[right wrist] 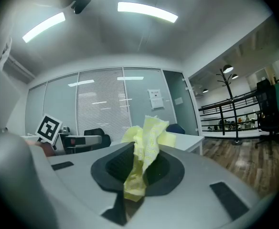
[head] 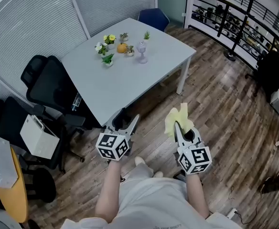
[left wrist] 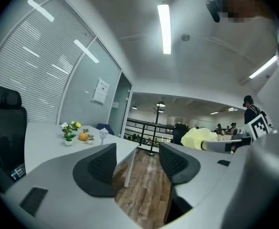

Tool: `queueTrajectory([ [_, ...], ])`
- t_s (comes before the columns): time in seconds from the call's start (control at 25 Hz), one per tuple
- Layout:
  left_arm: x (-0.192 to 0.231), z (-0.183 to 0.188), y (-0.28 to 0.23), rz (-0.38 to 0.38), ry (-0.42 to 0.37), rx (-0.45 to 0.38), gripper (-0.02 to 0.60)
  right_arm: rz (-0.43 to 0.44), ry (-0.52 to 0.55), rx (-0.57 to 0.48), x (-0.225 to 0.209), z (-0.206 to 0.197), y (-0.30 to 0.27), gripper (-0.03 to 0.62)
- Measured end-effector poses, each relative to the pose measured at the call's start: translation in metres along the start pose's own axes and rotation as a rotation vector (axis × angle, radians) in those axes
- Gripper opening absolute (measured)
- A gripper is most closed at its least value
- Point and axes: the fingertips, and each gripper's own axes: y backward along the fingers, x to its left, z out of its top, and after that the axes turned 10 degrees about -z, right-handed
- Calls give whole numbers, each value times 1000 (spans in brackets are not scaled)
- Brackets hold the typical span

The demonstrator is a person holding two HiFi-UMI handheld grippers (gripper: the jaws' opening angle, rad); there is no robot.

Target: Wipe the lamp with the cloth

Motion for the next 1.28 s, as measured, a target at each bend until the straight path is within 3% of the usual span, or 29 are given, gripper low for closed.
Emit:
queueTrajectory([
  [0.32, 12, -7, -33, 12, -29, 51, 287, -1, 0, 17, -20, -4, -25, 53],
  [0.56, 56, -14, -73, 23, -16, 78, 288, 13, 32, 51, -32, -13, -76, 53],
  [0.84, 142, -12, -171, 8, -19, 114, 288, -14, 53, 83, -71, -6, -198, 53],
  [1.0, 206, -10, -232, 13, -43, 177, 288, -2, 61, 140, -83, 1, -284, 54],
  [1.28, 313, -29, -324, 3, 0, 287, 289, 6, 68, 215, -103, 4, -413, 53],
])
